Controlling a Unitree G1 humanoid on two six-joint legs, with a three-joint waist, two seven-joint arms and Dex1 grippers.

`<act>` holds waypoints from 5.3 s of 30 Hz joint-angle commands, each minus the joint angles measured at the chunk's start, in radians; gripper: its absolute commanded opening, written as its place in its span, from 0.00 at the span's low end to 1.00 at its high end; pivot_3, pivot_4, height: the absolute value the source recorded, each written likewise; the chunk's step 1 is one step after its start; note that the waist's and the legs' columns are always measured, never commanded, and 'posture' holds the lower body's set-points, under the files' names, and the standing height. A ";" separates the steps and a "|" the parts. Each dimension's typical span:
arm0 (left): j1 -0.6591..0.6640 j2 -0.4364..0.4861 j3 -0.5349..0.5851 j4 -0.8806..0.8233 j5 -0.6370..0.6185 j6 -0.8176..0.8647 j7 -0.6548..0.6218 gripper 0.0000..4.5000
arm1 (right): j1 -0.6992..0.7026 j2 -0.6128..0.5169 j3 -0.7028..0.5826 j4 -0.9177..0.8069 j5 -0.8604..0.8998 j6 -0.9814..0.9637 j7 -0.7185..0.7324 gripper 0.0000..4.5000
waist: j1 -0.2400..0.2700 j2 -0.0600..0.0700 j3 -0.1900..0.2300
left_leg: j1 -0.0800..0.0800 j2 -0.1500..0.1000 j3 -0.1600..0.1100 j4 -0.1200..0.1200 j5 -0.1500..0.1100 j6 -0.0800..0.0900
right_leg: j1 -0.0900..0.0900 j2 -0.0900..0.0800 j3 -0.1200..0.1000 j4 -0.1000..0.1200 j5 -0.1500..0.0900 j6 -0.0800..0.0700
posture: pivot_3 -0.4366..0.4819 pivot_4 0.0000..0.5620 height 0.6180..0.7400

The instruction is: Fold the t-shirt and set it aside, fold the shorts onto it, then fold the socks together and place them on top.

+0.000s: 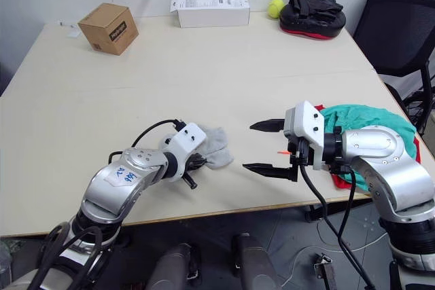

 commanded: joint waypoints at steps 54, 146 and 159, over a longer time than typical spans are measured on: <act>0.471 0.491 0.207 -0.077 -0.202 -0.624 -0.149 0.01 | -0.695 0.435 0.485 1.370 -0.904 -1.315 -0.129 0.91 | -0.029 -0.002 0.002 | 0.000 0.000 0.001 -0.001 0.001 -0.002 | -0.003 -0.001 0.000 0.003 0.000 -0.006 | 0.48 0.27 1.00; 0.188 0.639 0.338 0.165 -0.396 -0.720 -0.494 0.00 | -0.634 0.363 0.418 1.255 -0.742 -1.283 0.091 0.45 | -0.030 -0.002 0.002 | -0.002 0.001 0.003 -0.001 0.001 -0.003 | -0.006 -0.001 -0.001 0.005 0.000 -0.006 | 0.48 0.27 1.00; 0.191 0.639 0.343 0.165 -0.396 -0.720 -0.492 0.00 | -0.631 0.375 0.407 1.242 -0.713 -1.238 0.105 0.33 | -0.029 -0.002 0.002 | -0.001 0.001 0.002 0.000 0.001 -0.003 | -0.006 -0.001 -0.001 0.006 0.000 -0.006 | 0.48 0.27 1.00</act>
